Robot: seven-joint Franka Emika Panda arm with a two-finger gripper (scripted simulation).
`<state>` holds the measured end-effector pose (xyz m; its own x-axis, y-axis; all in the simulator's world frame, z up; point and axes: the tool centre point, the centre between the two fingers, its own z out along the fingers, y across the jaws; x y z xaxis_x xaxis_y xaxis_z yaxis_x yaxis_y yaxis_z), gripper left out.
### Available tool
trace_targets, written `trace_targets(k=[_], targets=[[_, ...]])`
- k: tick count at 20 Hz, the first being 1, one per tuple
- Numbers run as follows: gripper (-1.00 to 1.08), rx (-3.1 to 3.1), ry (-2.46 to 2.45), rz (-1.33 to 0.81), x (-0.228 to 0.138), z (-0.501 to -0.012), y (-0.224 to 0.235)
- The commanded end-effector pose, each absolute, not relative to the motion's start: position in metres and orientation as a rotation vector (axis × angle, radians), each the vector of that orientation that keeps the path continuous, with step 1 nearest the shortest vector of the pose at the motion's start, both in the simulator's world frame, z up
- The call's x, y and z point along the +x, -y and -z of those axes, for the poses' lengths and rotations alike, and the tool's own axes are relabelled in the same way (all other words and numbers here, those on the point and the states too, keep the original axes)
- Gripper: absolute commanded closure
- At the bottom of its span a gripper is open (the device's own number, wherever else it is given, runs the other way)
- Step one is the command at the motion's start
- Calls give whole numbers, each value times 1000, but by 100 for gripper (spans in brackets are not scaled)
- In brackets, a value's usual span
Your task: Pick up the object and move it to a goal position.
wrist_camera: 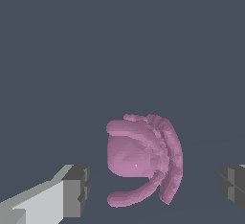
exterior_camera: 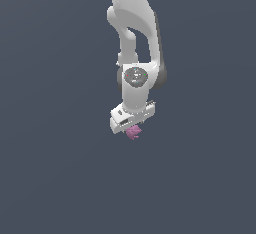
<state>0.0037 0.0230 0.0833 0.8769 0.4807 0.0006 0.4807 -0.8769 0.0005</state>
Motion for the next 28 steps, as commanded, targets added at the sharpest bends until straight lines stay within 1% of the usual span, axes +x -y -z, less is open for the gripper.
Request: trace_targets(k=[1,6,11,12,23,28], targets=[[-92,3043,-781,1,3,-73,-23],[-92,3042,-785,0,2,-48,-23],[-92,3042,-786,0,3,-41,-23],[108,3042,-786,0,3,-41,-23],[108,3042,-786,-1,3,-42,-23],[108,3042,-786,-1,-2,-42,-13]])
